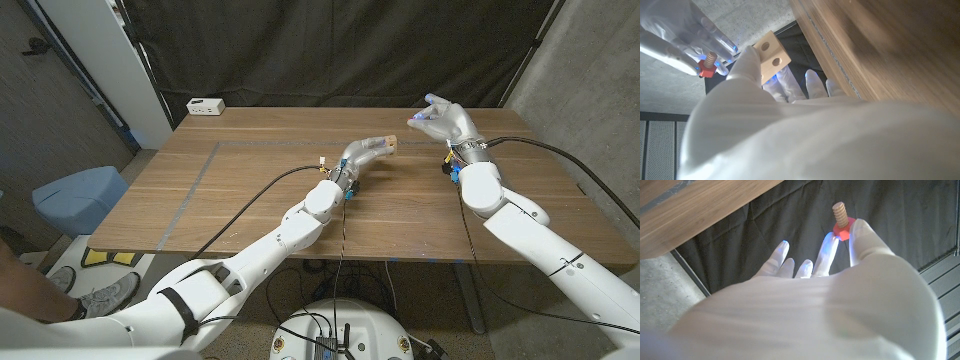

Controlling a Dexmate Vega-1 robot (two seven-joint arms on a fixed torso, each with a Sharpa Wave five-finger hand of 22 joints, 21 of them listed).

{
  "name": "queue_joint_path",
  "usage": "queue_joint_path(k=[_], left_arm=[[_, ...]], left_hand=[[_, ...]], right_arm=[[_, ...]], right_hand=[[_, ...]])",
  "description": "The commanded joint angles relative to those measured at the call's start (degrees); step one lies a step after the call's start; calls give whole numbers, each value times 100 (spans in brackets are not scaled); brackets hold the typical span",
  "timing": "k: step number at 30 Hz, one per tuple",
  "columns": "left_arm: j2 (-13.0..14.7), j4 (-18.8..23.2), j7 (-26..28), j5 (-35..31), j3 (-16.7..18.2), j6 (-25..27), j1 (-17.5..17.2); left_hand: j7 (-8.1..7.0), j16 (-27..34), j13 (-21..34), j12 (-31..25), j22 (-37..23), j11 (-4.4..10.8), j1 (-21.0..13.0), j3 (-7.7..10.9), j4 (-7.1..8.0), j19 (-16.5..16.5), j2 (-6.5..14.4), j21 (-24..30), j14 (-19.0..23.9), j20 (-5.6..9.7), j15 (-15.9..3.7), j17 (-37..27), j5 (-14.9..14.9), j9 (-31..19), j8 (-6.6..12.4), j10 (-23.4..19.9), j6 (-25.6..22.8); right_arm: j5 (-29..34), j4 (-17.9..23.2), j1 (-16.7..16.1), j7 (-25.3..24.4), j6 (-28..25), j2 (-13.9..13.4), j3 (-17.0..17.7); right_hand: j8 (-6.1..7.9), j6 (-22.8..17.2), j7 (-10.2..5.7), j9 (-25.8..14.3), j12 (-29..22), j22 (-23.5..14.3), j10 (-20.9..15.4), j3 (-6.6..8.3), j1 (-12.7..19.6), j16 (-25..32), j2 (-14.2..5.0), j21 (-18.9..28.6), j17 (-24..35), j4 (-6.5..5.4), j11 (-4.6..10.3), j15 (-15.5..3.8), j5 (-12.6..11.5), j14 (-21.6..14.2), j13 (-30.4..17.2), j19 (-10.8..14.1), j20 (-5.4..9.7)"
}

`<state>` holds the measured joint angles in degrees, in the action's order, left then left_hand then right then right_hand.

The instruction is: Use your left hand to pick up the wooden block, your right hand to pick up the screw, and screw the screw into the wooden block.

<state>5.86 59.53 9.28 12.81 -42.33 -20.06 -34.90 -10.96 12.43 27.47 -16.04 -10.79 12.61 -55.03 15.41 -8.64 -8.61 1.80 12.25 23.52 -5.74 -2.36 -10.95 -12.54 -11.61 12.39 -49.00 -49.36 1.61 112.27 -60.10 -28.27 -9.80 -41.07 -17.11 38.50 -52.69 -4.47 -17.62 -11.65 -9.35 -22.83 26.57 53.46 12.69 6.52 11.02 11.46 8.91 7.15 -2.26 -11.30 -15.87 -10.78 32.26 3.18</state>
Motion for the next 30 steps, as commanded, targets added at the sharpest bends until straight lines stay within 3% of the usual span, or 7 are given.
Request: queue_joint_path(k=[1, 8, 10, 30], left_arm=[[-56, -40, -87, 109, 18, -3, 6], [-62, -87, -140, 109, 0, -11, 46], [-65, -102, -160, 115, -4, -9, 55], [-78, -150, -306, 190, -9, -30, 76]], left_hand=[[9, 24, 29, 5, -16, 0, -3, 2, 25, 32, 66, 8, 43, 2, -459, -10, -23, -17, 39, -39, -59], [19, 25, 33, 10, -16, 2, -8, 2, 22, 32, 70, 8, 49, 3, -460, -10, -24, -17, 41, -44, -69], [17, 25, 34, 11, -16, 1, -9, 2, 21, 31, 70, 9, 48, 2, -463, -9, -24, -17, 41, -46, -71], [20, 20, 44, 29, -16, 0, -6, -8, 21, 41, 71, 6, 44, -2, -460, -9, -25, -17, 31, -50, -64]], right_arm=[[-77, -241, -21, -349, 414, 327, -52], [-179, -358, -19, -420, 607, 466, -43], [-198, -391, -15, -431, 664, 497, -51], [-172, -826, 116, -720, 1174, 927, -240]], right_hand=[[15, -10, -1, 2, 21, -15, -7, -13, 16, -3, -66, -21, 14, -2, -21, -383, -45, -44, -15, 61, 252], [-17, 47, 24, 35, 33, -15, 4, -42, 3, -5, -71, -23, 15, -5, -19, -380, -51, -52, -16, 62, 244], [-35, 82, 19, 46, 38, -15, 12, -53, -2, -7, -72, -26, 15, -6, -87, -377, -53, -53, -16, 59, 243], [-90, 170, 36, 111, 56, -16, 42, -107, -8, -20, -82, -30, 13, 1, -86, -357, -70, -49, -18, 56, 234]])
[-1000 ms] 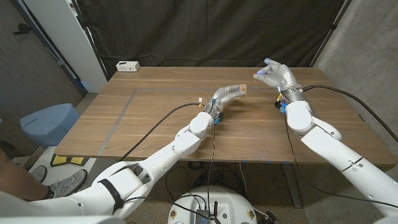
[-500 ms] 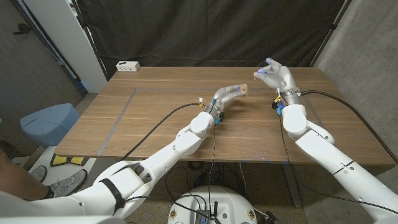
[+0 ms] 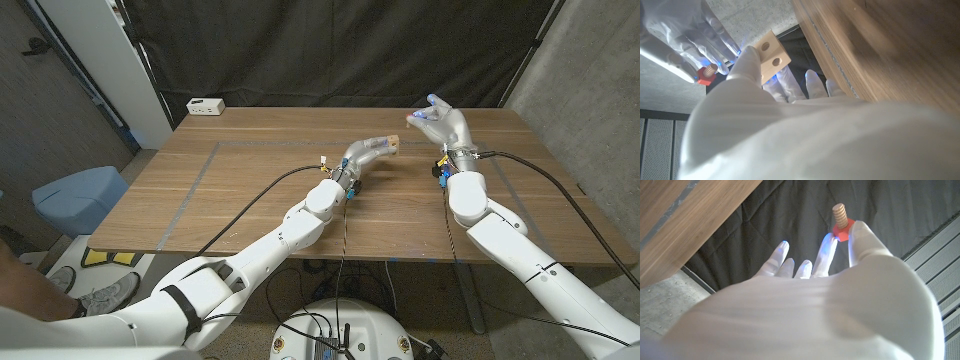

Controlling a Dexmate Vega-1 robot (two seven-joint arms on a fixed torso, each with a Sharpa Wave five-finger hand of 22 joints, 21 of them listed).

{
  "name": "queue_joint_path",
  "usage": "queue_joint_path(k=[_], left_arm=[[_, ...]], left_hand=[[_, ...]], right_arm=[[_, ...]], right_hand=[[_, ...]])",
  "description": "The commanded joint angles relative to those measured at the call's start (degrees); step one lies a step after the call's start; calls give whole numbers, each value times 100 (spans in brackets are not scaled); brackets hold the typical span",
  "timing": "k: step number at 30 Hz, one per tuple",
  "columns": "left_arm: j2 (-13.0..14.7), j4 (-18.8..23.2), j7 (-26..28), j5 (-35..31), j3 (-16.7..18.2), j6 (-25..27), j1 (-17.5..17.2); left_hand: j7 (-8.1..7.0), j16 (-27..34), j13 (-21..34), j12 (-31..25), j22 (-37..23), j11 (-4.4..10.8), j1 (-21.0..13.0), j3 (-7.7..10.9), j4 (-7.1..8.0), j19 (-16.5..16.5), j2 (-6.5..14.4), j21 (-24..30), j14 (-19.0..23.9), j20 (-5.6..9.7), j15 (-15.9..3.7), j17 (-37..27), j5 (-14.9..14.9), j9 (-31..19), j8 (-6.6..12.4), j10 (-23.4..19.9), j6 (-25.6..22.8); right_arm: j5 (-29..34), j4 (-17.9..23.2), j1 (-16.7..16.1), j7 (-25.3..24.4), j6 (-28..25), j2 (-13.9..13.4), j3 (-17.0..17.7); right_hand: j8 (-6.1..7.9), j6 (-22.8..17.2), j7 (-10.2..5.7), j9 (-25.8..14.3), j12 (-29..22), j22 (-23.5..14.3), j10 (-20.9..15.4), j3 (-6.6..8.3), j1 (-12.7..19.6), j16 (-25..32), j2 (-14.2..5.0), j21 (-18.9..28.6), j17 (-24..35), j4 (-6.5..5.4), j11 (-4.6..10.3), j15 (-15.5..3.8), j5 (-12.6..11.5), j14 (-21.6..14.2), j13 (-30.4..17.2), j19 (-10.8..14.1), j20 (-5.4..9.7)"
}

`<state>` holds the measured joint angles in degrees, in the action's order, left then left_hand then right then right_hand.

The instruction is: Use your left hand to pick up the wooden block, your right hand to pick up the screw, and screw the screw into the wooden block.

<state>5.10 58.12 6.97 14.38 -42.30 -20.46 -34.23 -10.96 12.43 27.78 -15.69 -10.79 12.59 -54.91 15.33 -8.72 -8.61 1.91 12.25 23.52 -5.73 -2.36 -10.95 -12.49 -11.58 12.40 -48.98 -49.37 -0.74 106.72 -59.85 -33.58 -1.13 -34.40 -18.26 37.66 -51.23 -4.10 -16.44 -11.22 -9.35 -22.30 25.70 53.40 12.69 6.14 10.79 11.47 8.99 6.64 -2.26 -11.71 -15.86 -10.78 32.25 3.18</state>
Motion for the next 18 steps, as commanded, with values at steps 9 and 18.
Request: queue_joint_path(k=[9, 18], left_arm=[[5, 30, -91, 36, -24, 54, -2], [1, 32, -89, 38, -28, 64, -5]], left_hand=[[19, 21, 18, 6, -16, 1, -23, -1, 27, 42, 67, 7, 48, -6, -465, -9, -31, -20, 26, -50, -62], [24, 17, 23, 14, -15, 2, -16, -8, 30, 41, 65, 8, 44, -6, -460, -8, -30, -20, 22, -54, -60]], right_arm=[[99, -441, 167, -270, 496, 405, -197], [107, -601, 232, -235, 609, 475, -283]], right_hand=[[-34, 78, -41, 19, 27, -16, 29, -37, 10, -26, -54, -13, 10, -1, -34, -352, -40, -46, -19, 44, 227], [-72, 154, -55, 48, 45, -16, 95, -46, 56, -40, -69, -17, 6, 19, -39, -344, -56, -28, -20, 27, 218]])
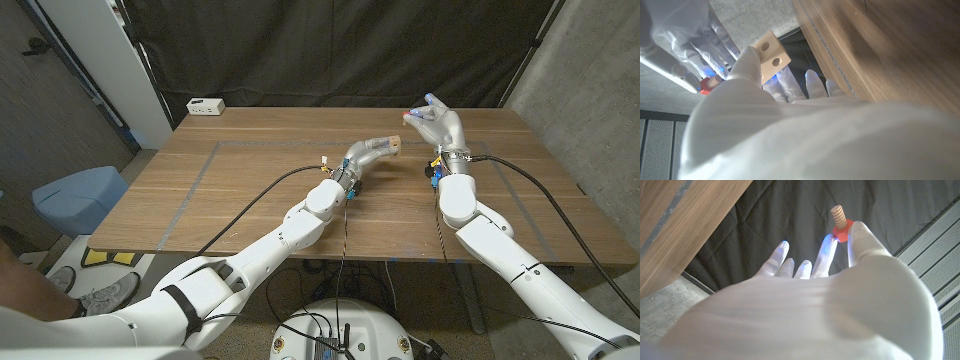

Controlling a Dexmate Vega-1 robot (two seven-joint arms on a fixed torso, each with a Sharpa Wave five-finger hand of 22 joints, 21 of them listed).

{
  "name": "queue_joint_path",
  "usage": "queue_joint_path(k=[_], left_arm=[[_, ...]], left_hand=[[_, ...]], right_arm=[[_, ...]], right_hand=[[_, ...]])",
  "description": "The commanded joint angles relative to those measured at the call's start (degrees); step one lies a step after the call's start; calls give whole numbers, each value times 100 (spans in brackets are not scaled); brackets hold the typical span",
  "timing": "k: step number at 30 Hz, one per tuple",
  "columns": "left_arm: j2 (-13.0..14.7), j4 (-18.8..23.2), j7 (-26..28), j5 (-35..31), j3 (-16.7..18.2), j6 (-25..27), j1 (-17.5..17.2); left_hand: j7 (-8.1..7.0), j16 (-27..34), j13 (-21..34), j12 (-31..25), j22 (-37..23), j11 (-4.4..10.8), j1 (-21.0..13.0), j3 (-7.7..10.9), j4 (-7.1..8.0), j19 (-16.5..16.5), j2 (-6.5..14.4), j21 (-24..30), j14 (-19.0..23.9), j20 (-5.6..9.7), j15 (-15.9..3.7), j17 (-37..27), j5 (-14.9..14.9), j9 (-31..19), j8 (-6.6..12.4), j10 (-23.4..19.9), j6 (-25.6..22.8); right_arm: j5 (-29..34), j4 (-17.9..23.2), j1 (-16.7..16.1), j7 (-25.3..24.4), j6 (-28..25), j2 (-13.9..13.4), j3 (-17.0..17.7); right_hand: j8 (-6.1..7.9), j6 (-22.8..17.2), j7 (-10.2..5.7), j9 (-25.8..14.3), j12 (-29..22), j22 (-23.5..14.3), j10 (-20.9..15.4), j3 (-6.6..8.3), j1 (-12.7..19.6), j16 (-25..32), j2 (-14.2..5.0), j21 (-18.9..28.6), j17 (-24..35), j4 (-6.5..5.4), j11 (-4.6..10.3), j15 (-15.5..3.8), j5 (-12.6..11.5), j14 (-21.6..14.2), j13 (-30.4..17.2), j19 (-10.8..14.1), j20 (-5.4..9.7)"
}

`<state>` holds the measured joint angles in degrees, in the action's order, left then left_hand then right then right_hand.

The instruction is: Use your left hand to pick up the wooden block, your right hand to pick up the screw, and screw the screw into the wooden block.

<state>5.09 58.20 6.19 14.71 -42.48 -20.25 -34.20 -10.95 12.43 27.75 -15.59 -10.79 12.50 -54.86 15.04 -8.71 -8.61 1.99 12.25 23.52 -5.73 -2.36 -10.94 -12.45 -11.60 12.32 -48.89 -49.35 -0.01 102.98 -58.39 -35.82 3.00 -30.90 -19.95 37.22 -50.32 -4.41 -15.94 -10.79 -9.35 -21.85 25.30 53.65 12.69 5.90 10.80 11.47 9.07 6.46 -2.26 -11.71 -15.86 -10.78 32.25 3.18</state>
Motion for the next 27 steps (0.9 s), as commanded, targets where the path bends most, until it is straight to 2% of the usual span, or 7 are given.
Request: queue_joint_path(k=[1, 16, 27], left_arm=[[5, 28, -9, 3, -11, 47, -10], [24, 89, -12, 17, -16, 147, -18], [35, 114, -18, 13, -27, 198, -4]], left_hand=[[23, 17, 26, 6, -15, 10, -22, 20, 28, 41, 57, 8, 45, -5, -460, -8, -34, -18, 31, -64, -65], [21, 16, 33, 19, -15, 11, -15, 15, 32, 45, 65, 8, 44, -12, -452, -9, -34, -19, 21, -62, -51], [6, 17, 39, 30, -16, 10, -20, 11, 27, 43, 64, 9, 50, -10, -450, -8, -35, -19, 21, -64, -57]], right_arm=[[26, -237, 90, -12, 197, 138, -118], [-15, -341, 135, 127, 286, 135, -198], [-61, -351, 133, 212, 303, 117, -224]], right_hand=[[-29, 61, -30, 1, 2, -16, 50, -10, 30, -43, -45, -18, 6, 10, -23, -345, -57, -21, -20, 24, 219], [-72, 141, -21, 43, 20, -16, 147, -56, 12, -65, -47, -28, 7, -2, -34, -334, -69, 34, -22, -19, 197], [-114, 222, -70, 73, 22, -17, 201, -84, 6, -77, -55, -33, 7, -6, -7, -323, -79, 69, -23, -55, 172]])
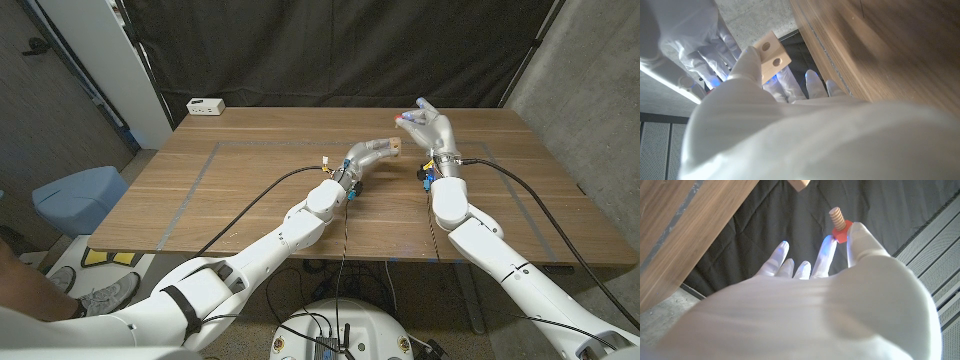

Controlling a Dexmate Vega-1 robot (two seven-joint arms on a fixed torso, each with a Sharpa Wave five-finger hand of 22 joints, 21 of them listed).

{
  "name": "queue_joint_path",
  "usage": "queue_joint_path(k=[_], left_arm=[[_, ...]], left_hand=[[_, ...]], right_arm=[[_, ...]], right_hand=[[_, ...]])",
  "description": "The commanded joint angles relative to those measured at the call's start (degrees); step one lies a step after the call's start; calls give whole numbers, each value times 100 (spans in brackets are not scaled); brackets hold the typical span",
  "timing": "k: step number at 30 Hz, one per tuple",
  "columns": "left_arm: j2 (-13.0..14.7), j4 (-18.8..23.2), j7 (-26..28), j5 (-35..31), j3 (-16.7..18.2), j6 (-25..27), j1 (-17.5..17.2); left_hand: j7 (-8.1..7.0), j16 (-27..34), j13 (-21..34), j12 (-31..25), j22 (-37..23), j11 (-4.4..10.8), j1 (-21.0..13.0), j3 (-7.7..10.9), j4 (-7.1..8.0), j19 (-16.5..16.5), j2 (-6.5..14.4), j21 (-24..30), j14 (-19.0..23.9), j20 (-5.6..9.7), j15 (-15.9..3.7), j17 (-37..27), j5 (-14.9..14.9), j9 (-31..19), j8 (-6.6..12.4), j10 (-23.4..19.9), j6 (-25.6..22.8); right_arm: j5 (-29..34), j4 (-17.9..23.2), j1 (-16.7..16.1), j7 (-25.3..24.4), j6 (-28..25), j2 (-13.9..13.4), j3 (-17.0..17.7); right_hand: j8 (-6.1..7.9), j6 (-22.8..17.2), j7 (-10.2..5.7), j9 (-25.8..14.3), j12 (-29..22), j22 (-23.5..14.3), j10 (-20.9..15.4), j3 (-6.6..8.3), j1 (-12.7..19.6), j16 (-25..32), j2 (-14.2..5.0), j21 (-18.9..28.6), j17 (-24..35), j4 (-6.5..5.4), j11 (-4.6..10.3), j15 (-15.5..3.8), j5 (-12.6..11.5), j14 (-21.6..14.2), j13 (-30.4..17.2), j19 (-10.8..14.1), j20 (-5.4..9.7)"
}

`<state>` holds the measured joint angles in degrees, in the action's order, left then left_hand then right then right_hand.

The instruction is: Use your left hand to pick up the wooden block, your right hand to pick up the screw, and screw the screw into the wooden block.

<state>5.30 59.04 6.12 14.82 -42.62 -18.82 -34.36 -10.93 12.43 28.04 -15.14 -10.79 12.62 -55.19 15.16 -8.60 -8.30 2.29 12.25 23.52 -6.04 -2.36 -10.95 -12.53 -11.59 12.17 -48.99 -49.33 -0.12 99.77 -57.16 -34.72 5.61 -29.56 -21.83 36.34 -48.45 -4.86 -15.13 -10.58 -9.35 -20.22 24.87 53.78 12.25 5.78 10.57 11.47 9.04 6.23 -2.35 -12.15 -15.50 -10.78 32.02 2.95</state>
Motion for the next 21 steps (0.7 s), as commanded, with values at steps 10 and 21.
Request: queue_joint_path(k=[10, 21], left_arm=[[38, 75, -10, 1, -13, 91, 6], [47, 74, -26, 14, -9, 100, 10]], left_hand=[[28, 17, 16, -6, -16, -2, 21, -6, 20, 14, 38, 10, 52, 11, -444, -8, -27, -20, 30, -55, -49], [33, 15, 22, 3, -16, -1, 21, -9, 20, 16, 43, 10, 51, 8, -448, -8, -27, -20, 31, -55, -57]], right_arm=[[-74, -78, 9, 123, 91, 0, -56], [-54, -155, 21, 110, 134, 22, -89]], right_hand=[[-49, 71, -39, 17, 5, -17, 92, -52, 24, -44, -46, -10, 2, 11, 65, -306, -46, 65, -24, -54, 181], [-66, 88, -40, 43, 8, -17, 142, -64, 51, -48, -55, -6, -2, 19, 136, -312, -58, 83, -24, -64, 176]])
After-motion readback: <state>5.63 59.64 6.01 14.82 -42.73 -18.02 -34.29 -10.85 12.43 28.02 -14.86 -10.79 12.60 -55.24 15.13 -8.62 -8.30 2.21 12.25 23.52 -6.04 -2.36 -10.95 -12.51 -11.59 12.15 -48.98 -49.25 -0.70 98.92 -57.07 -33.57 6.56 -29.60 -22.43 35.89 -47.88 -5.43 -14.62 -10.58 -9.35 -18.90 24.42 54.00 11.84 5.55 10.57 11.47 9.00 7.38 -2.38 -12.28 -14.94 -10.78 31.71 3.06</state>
